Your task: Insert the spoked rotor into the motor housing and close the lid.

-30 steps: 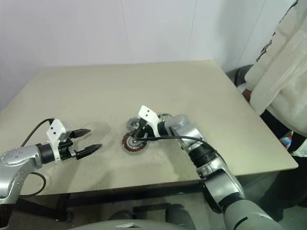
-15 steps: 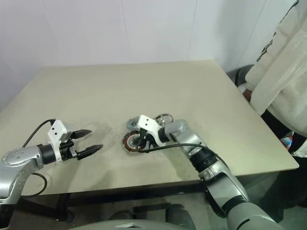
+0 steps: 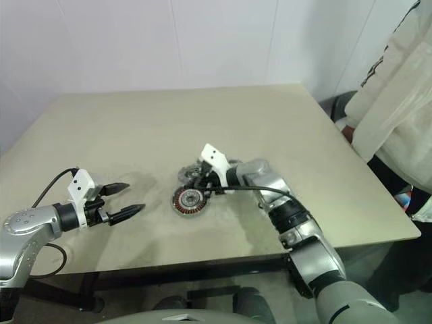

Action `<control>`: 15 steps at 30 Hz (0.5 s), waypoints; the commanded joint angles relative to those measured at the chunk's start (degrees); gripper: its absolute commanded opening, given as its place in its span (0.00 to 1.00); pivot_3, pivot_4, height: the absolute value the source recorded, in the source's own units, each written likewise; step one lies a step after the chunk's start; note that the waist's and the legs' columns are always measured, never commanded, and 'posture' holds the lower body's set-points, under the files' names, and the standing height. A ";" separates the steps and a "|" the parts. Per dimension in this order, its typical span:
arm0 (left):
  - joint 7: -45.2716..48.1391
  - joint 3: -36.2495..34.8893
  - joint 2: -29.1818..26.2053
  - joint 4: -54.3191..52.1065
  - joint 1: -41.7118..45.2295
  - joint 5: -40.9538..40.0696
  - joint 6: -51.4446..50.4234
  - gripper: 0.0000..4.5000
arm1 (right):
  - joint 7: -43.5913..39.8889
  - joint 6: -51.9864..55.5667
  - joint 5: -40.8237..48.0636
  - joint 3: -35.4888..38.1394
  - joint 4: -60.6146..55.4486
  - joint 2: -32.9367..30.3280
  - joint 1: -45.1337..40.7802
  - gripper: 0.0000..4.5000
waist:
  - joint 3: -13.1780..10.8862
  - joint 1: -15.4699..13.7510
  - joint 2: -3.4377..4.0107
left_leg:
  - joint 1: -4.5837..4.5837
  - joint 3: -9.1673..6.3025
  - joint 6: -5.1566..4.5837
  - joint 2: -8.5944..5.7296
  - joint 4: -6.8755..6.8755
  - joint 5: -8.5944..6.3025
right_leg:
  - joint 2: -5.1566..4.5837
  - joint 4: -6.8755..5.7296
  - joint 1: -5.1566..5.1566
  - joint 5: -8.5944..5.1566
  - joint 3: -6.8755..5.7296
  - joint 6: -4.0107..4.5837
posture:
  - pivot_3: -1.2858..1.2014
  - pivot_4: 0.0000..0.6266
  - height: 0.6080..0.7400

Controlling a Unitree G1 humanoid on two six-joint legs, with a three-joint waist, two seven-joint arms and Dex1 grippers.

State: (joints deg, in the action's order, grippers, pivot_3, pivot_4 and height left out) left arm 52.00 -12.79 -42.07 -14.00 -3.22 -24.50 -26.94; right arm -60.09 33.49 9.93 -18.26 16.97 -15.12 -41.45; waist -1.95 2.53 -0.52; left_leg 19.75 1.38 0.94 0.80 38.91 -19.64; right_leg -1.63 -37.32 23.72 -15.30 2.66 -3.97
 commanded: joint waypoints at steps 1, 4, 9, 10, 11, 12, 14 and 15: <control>0.57 -1.23 -0.69 -0.59 0.43 -0.98 0.80 1.00 | -0.46 0.49 1.19 2.31 -2.62 -2.11 -1.30 0.01 | 0.00 0.01 0.00 | 0.06 0.00 0.00 0.00 0.00 0.00 | -0.01 0.00 0.04 0.00 0.00 0.00 | 0.52 0.00 1.00; 0.97 -1.69 -1.22 0.09 0.85 -0.73 1.19 1.00 | -1.04 1.55 1.94 3.00 -4.59 -4.30 -0.74 0.01 | 0.01 0.02 -0.01 | 0.56 0.00 0.01 -0.02 0.09 0.01 | -0.03 -0.07 0.56 0.02 0.00 0.00 | 0.52 0.00 1.00; 0.91 -1.37 -1.22 0.65 1.44 -0.46 1.62 1.00 | 0.03 1.24 1.58 2.90 -6.06 -5.35 0.46 0.01 | 0.00 0.11 0.01 | 0.72 0.02 0.01 -0.01 0.03 0.01 | 0.00 -0.10 0.79 0.01 0.00 0.01 | 0.52 0.00 1.00; 0.88 -1.26 -1.17 0.70 1.48 -0.29 1.86 1.00 | 0.25 1.41 1.58 2.84 -6.52 -5.47 0.77 0.01 | 0.00 0.08 0.01 | 0.72 0.03 0.01 -0.01 0.03 0.01 | 0.00 -0.10 0.79 0.02 0.00 0.01 | 0.52 0.00 1.00; 0.85 -1.20 -1.14 0.75 1.50 -0.17 2.04 1.00 | 0.38 1.58 1.62 2.81 -6.83 -5.55 0.97 0.01 | 0.00 0.04 0.01 | 0.72 0.03 0.01 -0.02 0.04 0.01 | -0.01 -0.10 0.78 0.02 0.00 0.01 | 0.52 0.00 1.00; 0.66 -1.23 -1.09 0.79 1.52 0.02 2.39 1.00 | 0.44 1.94 1.79 2.87 -7.23 -5.69 1.25 0.01 | 0.00 0.01 0.00 | 0.71 0.03 0.01 -0.02 0.05 0.01 | -0.01 -0.11 0.77 0.02 0.00 0.01 | 0.52 0.00 1.00; 0.31 -1.34 -1.02 0.82 1.49 0.25 2.88 1.00 | 0.69 4.18 2.63 3.59 -7.73 -6.07 1.62 0.01 | 0.00 0.01 0.00 | 0.70 0.03 0.00 -0.02 0.07 0.01 | -0.02 -0.11 0.75 0.02 0.00 0.01 | 0.52 0.00 1.00; -0.05 -1.55 -0.96 0.81 1.45 0.43 3.20 1.00 | 0.44 6.42 3.82 4.93 -8.43 -7.09 2.13 0.01 | 0.00 0.00 0.00 | 0.70 0.03 0.01 -0.02 0.07 0.01 | -0.02 -0.11 0.75 0.02 0.00 0.01 | 0.52 0.00 1.00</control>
State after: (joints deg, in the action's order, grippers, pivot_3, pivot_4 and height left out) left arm 52.36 -12.81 -42.58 -13.05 -2.36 -24.31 -25.37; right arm -59.77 37.35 11.67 -16.20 11.16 -20.86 -39.26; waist -1.95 2.53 -0.52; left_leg 20.46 1.41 0.95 0.78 38.99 -19.63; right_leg -1.65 -37.44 24.48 -15.28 2.65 -3.97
